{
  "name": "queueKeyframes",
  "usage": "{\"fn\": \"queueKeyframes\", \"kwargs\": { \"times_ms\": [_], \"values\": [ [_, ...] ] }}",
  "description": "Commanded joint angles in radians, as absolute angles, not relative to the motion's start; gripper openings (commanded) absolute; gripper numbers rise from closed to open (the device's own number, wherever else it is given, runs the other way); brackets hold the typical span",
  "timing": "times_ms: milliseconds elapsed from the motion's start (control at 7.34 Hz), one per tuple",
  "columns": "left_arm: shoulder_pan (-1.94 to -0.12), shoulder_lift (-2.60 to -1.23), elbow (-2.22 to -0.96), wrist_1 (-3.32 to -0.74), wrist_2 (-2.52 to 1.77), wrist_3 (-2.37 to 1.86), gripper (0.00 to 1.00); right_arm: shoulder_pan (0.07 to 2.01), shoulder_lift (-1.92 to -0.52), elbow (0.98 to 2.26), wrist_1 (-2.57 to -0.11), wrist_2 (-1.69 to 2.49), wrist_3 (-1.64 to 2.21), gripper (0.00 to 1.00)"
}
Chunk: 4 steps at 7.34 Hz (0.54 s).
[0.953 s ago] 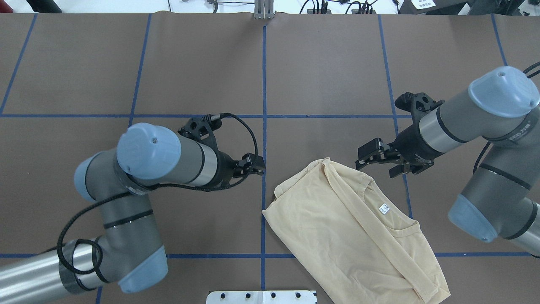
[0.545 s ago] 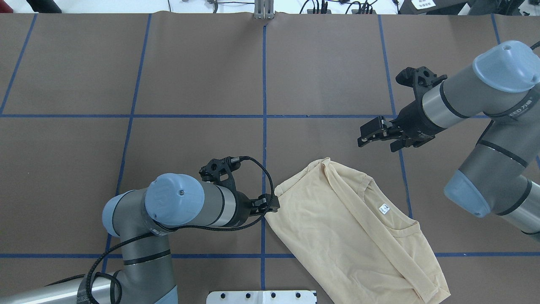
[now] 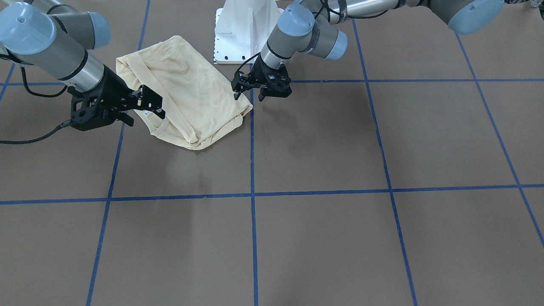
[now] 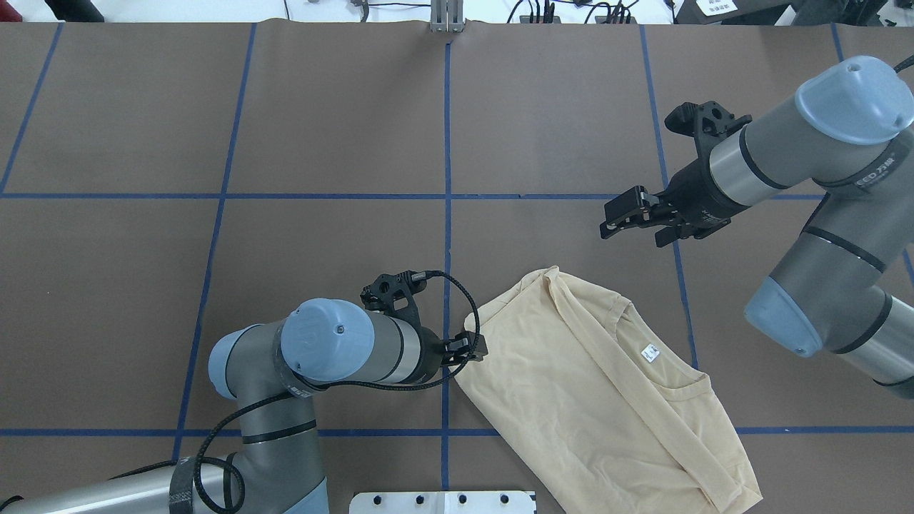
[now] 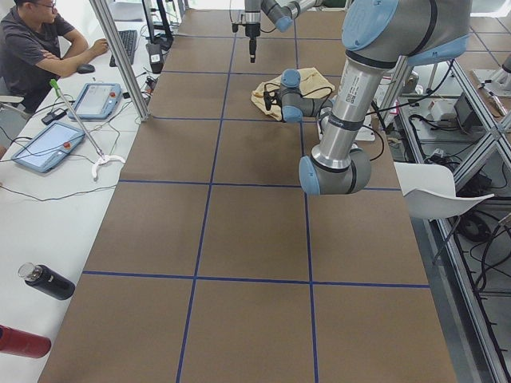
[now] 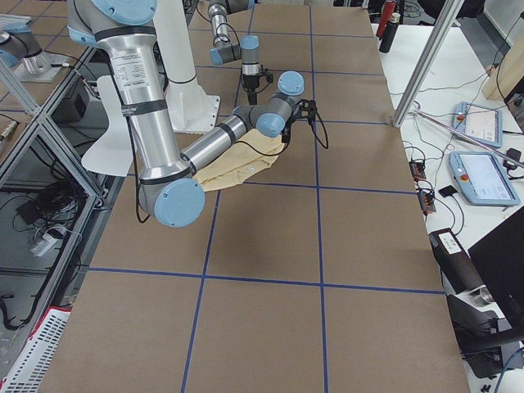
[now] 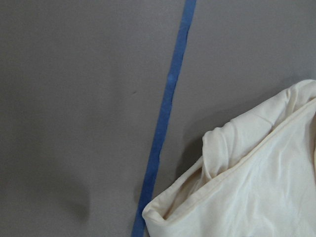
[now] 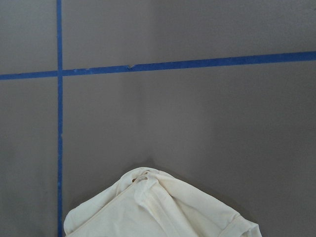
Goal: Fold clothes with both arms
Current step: 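Grasp the shirt corner nearest the left gripper with the left gripper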
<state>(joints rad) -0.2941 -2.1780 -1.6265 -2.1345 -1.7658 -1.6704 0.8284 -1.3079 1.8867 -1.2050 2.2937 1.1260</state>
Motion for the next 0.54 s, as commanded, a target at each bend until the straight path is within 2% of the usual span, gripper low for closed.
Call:
{"fn": "queueKeyframes", "kwargs": {
  "times_ms": [0,409],
  "values": [
    [-0.293,-2.195,-1.599,-2.137,-1.766,-1.672,0.82,0.83,-1.312,1.885,-1.204,2.293,1.126,1.0],
    [-0.293,-2.198,-1.591,-2.135,-1.764,-1.672,0.75,0.83,-1.312,1.887,-1.204,2.293,1.126,1.0]
  ]
}}
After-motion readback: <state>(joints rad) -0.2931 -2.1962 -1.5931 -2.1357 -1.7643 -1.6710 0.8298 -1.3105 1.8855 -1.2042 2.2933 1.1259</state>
